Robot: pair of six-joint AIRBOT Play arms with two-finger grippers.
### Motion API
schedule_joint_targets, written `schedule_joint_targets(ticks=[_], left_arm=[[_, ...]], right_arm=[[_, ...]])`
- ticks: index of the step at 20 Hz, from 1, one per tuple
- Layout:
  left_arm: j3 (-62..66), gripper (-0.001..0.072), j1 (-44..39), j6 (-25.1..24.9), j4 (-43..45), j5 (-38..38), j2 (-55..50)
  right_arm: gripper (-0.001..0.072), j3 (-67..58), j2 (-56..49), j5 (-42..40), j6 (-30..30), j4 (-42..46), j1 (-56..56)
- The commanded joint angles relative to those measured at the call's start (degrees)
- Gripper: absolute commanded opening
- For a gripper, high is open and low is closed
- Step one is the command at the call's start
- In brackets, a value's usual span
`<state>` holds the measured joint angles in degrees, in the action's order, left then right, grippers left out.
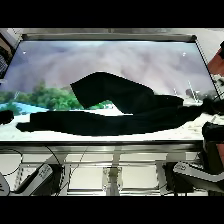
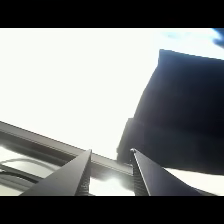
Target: Fold the clothes and pants, and hang the long-sleeved shirts on hangers.
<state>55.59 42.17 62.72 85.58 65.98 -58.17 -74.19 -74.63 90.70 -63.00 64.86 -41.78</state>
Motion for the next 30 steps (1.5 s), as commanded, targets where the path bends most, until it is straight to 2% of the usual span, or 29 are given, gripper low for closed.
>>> schedule_joint_targets(ticks=[1, 4, 7, 11, 15, 18, 21, 25, 30], left_arm=[[0.0, 0.0405, 0.0, -2.3, -1.7, 1.8, 0.1], [0.8, 0.0406, 0.0, -2.3, -9.9, 1.8, -0.9], [2.1, 0.0406, -0.2, -1.7, -20.0, 3.7, -6.2], [2.2, 0.0406, -0.7, 1.2, -22.4, 8.9, -17.3], [2.2, 0.0404, -1.7, 1.2, -28.2, 9.1, -25.5], [2.2, 0.0404, -1.8, 5.2, -26.0, 6.0, -27.1], [2.2, 0.0404, -1.8, 9.1, -22.5, 6.3, -27.0], [2.2, 0.0403, -1.8, 9.5, -21.9, 7.4, -27.1], [2.2, 0.0402, -2.1, 10.0, -22.8, 2.4, -27.1]], right_arm=[[0.0037, -8.3, 0.8, -4.6, -2.8, 0.3, 0.0], [0.0037, -7.8, 0.1, -3.3, -3.0, 6.6, 0.0], [0.0037, -6.2, -1.1, -2.7, -3.9, 7.8, 0.0], [0.0037, -5.6, -1.7, -2.2, -3.9, 7.0, 0.0], [0.0037, -5.6, -1.7, -2.2, -4.1, 6.9, 0.0], [0.0037, -5.6, -1.7, -2.2, -4.3, 6.2, 0.0], [0.0037, -5.6, -1.7, -2.2, -4.3, 5.4, 0.0], [0.0037, -5.6, -1.7, -2.4, -4.4, 5.5, 0.0], [0.0037, -5.6, -1.7, -2.8, -4.5, 5.5, 0.0]])
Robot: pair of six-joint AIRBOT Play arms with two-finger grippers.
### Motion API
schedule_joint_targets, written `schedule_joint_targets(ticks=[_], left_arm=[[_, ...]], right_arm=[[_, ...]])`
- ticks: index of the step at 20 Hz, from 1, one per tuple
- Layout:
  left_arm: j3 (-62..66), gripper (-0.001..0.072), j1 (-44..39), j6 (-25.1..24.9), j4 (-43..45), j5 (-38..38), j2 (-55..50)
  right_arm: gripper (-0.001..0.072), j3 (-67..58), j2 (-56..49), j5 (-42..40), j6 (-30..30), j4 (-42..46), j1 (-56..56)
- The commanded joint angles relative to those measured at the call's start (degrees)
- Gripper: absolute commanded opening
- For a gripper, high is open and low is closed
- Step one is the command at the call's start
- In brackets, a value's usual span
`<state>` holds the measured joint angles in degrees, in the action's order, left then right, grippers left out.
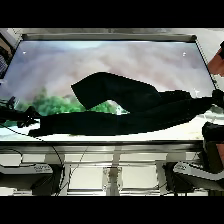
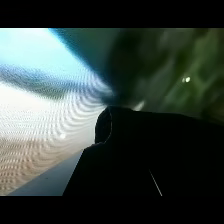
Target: Fold the clothes and pants, and hang the long-sleeved shirts on hangers.
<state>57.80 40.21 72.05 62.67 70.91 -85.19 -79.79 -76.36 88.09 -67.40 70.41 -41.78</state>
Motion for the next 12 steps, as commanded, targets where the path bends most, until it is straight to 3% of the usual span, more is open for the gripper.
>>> schedule_joint_targets(ticks=[1, 12], left_arm=[[0.0, 0.0403, -0.1, 0.7, 0.1, -3.0, 0.0], [0.0, 0.0402, -4.5, 0.6, 0.1, -1.4, -4.0]], right_arm=[[0.0037, 0.0, 0.0, -0.1, -0.2, -0.1, 0.0], [0.0038, 0.0, 0.0, 1.4, -2.6, -0.1, 0.0]])
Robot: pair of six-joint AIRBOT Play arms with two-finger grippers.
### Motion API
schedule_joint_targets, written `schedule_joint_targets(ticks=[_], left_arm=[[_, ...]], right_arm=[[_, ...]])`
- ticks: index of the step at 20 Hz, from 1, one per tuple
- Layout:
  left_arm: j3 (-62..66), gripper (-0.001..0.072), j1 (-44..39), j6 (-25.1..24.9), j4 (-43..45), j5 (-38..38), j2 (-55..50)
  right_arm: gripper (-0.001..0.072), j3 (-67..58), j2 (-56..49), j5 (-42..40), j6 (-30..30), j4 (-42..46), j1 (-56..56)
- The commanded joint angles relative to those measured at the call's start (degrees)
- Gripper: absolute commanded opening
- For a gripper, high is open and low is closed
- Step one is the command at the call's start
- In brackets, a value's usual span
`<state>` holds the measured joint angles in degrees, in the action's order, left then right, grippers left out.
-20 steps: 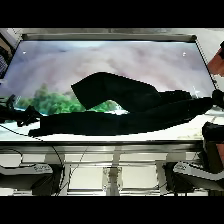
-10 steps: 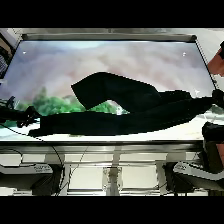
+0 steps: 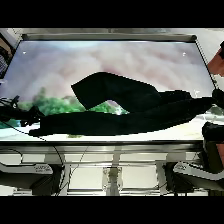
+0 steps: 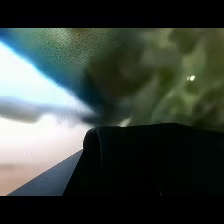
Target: Fold the clothes and pants, and hang the long-sleeved shirts on hangers.
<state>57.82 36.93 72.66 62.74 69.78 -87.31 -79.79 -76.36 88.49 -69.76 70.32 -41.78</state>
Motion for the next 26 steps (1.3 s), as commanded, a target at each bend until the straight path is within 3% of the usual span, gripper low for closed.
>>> schedule_joint_targets(ticks=[1, 2, 6, 11, 15, 17, 20, 23, 26], left_arm=[[0.0, 0.0402, -1.3, 0.0, 0.1, -0.8, -2.7], [0.0, 0.0382, -1.3, 0.0, 0.3, -1.3, -3.2], [0.0, 0.0029, -1.1, -0.1, 1.2, -3.7, -2.4], [5.6, 0.0028, -1.1, -0.8, -4.9, -10.4, 5.4], [20.1, 0.0028, -1.1, -7.3, -17.8, -15.4, 12.2], [27.3, 0.0028, -1.0, -11.4, -18.2, -16.0, 14.7], [30.8, 0.0028, 1.8, -13.0, -18.2, -15.8, 18.0], [29.9, 0.0028, 6.7, -16.2, -18.3, -4.9, 18.7], [22.2, 0.0027, 9.2, -22.8, -18.2, 1.7, 20.5]], right_arm=[[0.0037, 0.0, 0.0, 1.1, -0.2, 0.0, 0.0], [0.0038, 0.0, 0.0, 1.2, -0.2, 0.0, 0.0], [0.0038, 0.0, 0.0, 1.4, -0.2, 0.0, 0.0], [0.0037, -0.1, 0.0, 1.9, -0.3, -2.6, 0.0], [0.0036, -0.1, 0.0, -4.0, -0.3, -13.7, 0.0], [0.0036, -0.3, 0.0, -6.6, 0.0, -18.7, 0.0], [0.0036, -4.6, 0.0, -7.1, 1.5, -23.7, 0.0], [0.0036, -9.3, 0.1, -4.0, 1.5, -21.4, 0.0], [0.0036, -4.5, 0.4, 0.0, 1.6, -15.7, 0.0]])
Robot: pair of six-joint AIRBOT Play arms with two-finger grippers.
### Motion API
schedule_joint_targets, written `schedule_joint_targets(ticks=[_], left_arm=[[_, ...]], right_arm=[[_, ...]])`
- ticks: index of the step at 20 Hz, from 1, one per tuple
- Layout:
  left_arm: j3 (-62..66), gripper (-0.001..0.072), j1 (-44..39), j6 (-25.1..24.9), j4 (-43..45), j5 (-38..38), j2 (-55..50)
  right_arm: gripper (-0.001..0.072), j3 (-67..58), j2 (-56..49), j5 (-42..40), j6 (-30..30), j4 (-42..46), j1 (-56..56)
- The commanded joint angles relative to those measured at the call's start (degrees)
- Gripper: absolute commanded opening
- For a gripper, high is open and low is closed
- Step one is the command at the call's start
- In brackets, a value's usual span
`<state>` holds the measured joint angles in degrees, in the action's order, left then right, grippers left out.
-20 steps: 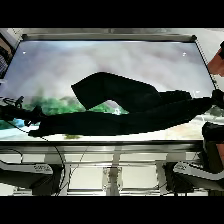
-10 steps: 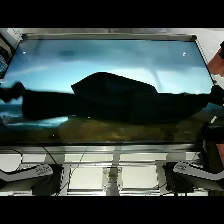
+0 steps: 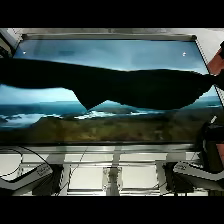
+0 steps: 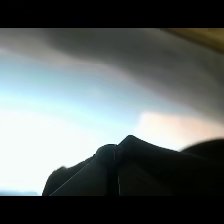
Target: Fold the clothes and pants, and hang the long-sleeved shirts on hangers.
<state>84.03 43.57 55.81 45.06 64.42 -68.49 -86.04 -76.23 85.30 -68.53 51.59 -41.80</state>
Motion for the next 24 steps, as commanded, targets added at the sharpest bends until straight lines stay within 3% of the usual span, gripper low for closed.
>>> schedule_joint_targets(ticks=[1, 6, 8, 12, 17, 20, 21, 22, 24], left_arm=[[-8.2, 0.0027, 3.2, -7.6, -0.6, 7.2, 3.2], [-27.6, 0.0028, 7.4, -13.1, 1.3, 7.9, 10.4], [-31.9, 0.0028, 7.7, -13.9, 6.7, 8.8, 12.3], [-35.7, 0.0028, 7.9, -13.9, 15.8, 9.9, 12.4], [-39.5, 0.0029, 8.3, -13.8, 31.9, 13.4, 10.3], [-40.9, 0.0032, 8.3, -13.9, 36.2, 16.9, 7.7], [-41.0, 0.0064, 8.3, -13.9, 36.4, 17.3, 7.6], [-40.9, 0.0202, 8.3, -13.9, 36.3, 17.3, 7.6], [-40.6, 0.0318, 8.3, -13.9, 34.5, 16.7, 7.6]], right_arm=[[0.0036, 4.9, 0.9, 3.2, 1.4, 3.9, 0.0], [0.0036, 21.2, 6.3, 4.4, 5.2, 15.7, -4.1], [0.0035, 25.3, 8.3, 1.1, 2.7, 17.8, -9.0], [0.0036, 26.8, 8.1, 0.9, -1.3, 22.7, -17.0], [0.0036, 27.8, 4.7, 2.1, -1.5, 26.9, -19.7], [0.0037, 30.1, 2.2, 4.6, -1.5, 29.5, -19.7], [0.0041, 30.8, 1.8, 5.1, -1.4, 30.0, -19.7], [0.0118, 31.1, 1.6, 5.4, -1.3, 30.1, -19.7], [0.0404, 30.7, 1.6, 5.6, -1.3, 30.1, -19.6]])
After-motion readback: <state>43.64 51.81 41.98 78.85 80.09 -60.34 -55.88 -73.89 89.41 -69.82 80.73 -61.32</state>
